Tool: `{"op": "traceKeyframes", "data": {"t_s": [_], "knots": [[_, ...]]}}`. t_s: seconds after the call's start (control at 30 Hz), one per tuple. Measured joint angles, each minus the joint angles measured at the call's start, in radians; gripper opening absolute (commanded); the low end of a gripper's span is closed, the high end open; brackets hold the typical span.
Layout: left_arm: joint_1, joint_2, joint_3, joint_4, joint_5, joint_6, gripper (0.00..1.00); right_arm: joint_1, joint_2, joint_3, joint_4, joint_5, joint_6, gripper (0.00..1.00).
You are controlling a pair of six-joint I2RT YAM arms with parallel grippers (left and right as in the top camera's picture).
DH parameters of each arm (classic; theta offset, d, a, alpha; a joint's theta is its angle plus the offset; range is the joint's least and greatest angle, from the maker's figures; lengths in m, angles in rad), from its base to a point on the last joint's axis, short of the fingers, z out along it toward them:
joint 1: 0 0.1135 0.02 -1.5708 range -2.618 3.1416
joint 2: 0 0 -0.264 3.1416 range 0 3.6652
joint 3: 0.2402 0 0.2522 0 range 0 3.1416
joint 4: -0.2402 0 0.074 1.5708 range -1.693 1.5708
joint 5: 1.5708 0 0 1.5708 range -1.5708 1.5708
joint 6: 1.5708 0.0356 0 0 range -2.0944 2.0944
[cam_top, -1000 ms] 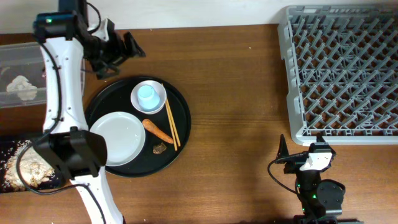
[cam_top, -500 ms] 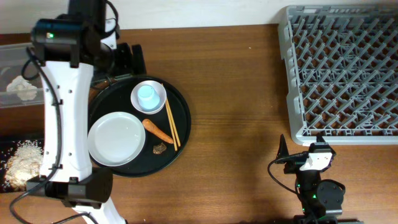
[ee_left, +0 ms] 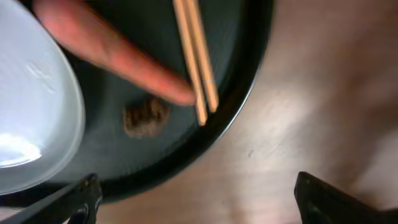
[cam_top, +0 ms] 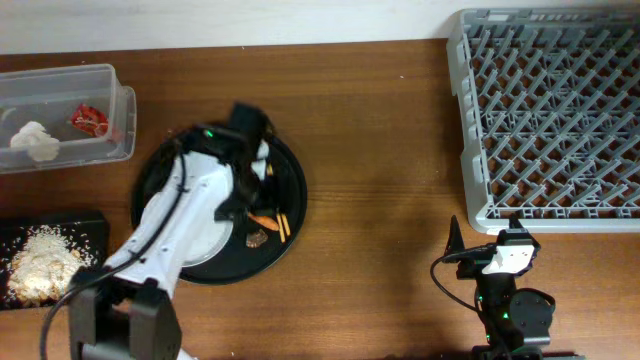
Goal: Sort waste into correct bins and load items into the dishwasher rack
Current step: 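Lower the left gripper onto the brown mushroom and grasp it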
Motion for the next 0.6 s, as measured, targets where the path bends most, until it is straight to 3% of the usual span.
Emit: {"op": "traceKeyframes", "data": {"t_s": [0.1, 0.23, 0.6], "knots": [[-0.003, 0.0, -0.049, 0.0, -0.044, 0.0, 0.8, 0.0, 0.0, 0.0, 0.0, 0.0, 0.001, 0.98], [-0.002, 0.0, -0.051, 0.006, -0.095, -0.003, 0.74, 0.0, 0.0, 0.0, 0.0, 0.0, 0.0, 0.98], [-0.002, -0.001, -0.319, 0.33, -0.122, -0.003, 0.73, 0.0, 0.0, 0.0, 0.0, 0.0, 0.0, 0.98]]}}
